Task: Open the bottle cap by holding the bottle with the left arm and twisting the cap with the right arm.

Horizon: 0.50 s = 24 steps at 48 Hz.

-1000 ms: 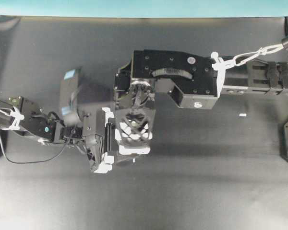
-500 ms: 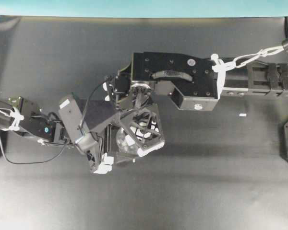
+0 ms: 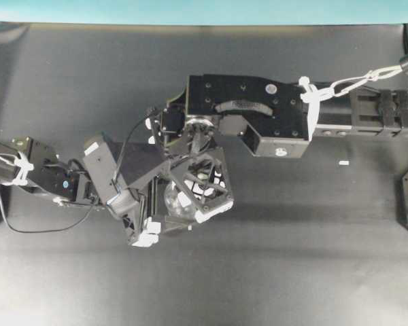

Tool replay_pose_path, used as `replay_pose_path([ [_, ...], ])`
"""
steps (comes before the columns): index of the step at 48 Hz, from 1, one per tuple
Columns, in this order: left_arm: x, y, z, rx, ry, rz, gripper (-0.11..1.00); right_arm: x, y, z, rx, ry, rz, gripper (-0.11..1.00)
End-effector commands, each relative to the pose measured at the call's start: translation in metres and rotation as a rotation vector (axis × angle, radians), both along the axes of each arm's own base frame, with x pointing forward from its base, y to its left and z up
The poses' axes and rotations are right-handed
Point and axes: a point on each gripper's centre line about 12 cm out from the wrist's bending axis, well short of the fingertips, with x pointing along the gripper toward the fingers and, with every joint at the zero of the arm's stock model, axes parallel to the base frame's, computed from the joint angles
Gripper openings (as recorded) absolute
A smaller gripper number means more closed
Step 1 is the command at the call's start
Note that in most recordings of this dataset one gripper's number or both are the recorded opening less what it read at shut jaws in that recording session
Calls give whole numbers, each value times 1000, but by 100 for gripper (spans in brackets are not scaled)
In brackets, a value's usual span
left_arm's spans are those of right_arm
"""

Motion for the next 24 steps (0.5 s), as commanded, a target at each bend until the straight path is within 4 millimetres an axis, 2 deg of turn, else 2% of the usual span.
replay_pose_path([
  [1, -9, -6, -13, -5, 56, -14, 84, -2, 6, 8, 10, -18, -12, 36],
  [19, -9, -7, -13, -5, 59, -16, 84, -8, 5, 8, 7, -36, -22, 37],
  [21, -10, -6, -14, -5, 63, -14, 84, -8, 5, 10, 6, -44, -23, 42],
  [24, -10, -6, -14, -4, 68, -14, 84, -9, 6, 14, 4, -59, -26, 58],
])
